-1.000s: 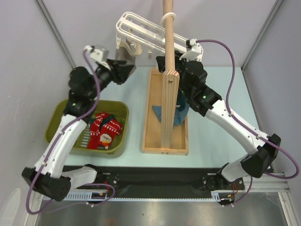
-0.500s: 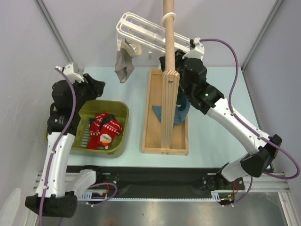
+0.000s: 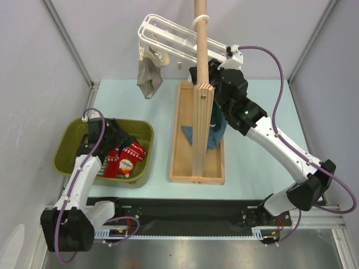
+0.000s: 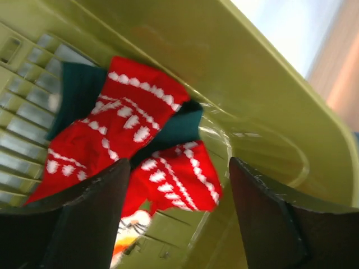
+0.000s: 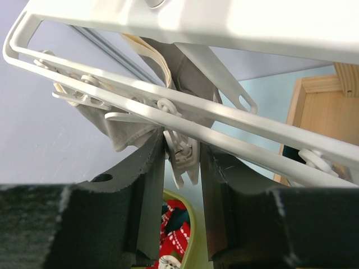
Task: Clip the socks to the hanger
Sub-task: Pick up the sock from the bin.
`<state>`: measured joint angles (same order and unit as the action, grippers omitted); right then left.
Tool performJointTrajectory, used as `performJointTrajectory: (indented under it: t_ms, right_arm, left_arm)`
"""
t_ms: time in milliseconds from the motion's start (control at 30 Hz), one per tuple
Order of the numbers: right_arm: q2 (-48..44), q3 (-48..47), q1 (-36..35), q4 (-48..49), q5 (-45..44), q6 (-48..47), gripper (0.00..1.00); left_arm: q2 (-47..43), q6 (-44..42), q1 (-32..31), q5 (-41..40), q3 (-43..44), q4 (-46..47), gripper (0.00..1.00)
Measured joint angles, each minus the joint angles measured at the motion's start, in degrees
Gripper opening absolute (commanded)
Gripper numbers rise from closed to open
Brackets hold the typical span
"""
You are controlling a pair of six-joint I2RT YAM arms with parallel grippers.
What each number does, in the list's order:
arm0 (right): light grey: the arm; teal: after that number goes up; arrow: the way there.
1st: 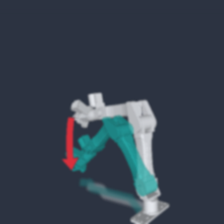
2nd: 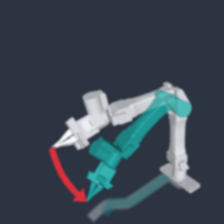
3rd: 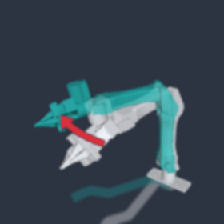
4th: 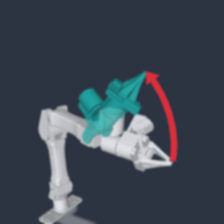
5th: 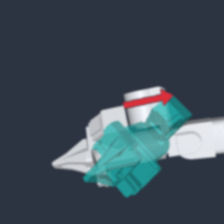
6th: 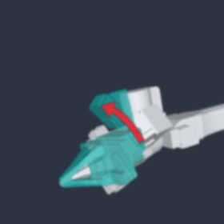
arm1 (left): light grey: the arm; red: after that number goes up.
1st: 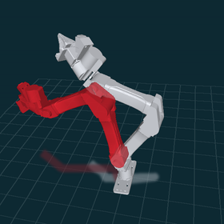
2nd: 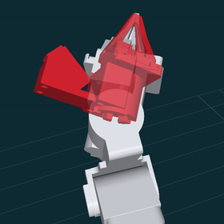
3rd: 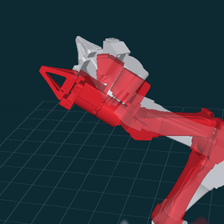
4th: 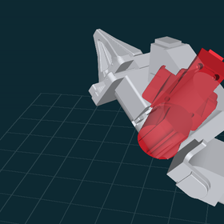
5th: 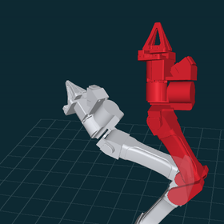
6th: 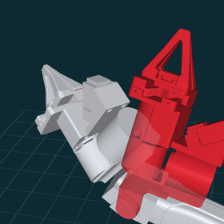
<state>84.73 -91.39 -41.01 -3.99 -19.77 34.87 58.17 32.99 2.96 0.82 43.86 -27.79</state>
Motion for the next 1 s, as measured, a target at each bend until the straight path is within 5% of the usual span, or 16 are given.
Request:
performJointTrajectory:
  t_ms: [400,500,600,633,700,1000]
  right_arm:
    - [-0.9,2.5,2.2,2.6,3.2,1.5,0.0]
    - [-1.1,2.9,2.5,2.7,3.9,1.9,0.0]
    - [-1.2,3.2,2.6,3.0,4.3,2.5,0.0]
    - [-1.2,3.2,2.6,3.1,4.4,2.6,0.0]
    - [-1.2,3.3,2.6,3.2,4.6,2.7,0.0]
    - [-1.7,3.5,2.7,3.1,4.7,2.6,0.0]
  left_arm:
    - [10.5,1.6,-5.6,-18.5,-0.9,5.7,0.72]
    - [12.4,1.6,-5.6,-20.4,-0.9,6.5,0.58]
    - [13.0,1.5,-5.6,-21.2,-0.9,6.9,0.31]
    - [12.9,1.2,-5.6,-21.2,-0.9,7.1,0.14]
    - [12.5,0.7,-5.6,-21.1,-1.0,7.4,0.0]
    - [-4.9,-2.7,-5.7,-14.3,4.9,0.6,0.0]
